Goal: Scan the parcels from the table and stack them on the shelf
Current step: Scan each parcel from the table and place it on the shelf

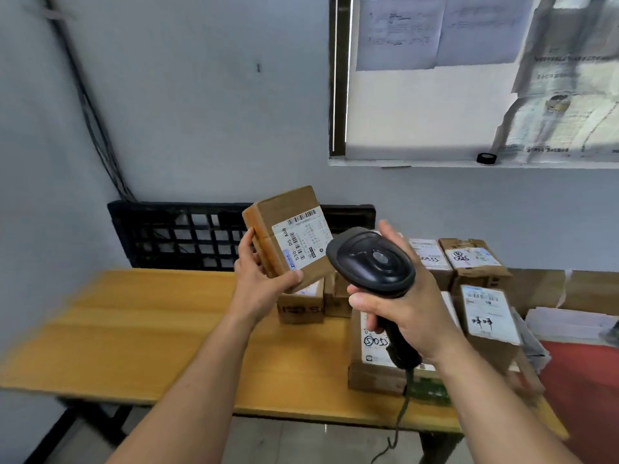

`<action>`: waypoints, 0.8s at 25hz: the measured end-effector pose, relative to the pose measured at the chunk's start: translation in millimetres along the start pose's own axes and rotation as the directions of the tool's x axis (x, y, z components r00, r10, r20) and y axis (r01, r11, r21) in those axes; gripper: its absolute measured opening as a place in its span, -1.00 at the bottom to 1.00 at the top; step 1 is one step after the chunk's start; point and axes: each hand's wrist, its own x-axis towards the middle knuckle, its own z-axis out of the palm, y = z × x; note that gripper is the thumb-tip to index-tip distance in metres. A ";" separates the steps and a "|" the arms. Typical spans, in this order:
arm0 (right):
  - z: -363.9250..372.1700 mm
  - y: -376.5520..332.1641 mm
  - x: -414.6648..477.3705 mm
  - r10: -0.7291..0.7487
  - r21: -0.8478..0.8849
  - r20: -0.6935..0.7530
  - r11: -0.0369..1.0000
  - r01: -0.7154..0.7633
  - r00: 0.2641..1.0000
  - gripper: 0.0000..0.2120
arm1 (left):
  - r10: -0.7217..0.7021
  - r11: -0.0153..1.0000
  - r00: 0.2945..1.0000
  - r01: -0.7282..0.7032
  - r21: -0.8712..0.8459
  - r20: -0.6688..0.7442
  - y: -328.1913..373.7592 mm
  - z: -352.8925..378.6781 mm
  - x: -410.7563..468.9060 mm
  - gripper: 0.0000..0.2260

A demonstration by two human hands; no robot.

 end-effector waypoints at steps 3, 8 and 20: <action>54.8 -8.8 17.2 -0.032 -0.013 0.076 0.999 0.033 0.997 -0.03 | 0.004 1.000 0.996 -0.001 0.032 -0.091 -3.7 -64.3 -7.7 0.08; 168.6 -31.3 40.0 -0.093 0.047 0.220 0.995 0.084 0.971 -0.03 | 0.027 0.997 0.970 -0.010 0.072 -0.244 -14.7 -191.4 -21.9 -0.03; 419.2 -74.6 60.1 -0.173 0.214 0.463 0.974 0.079 0.869 -0.01 | 0.060 0.988 0.817 0.034 0.152 -0.573 -25.6 -447.7 -96.0 -0.04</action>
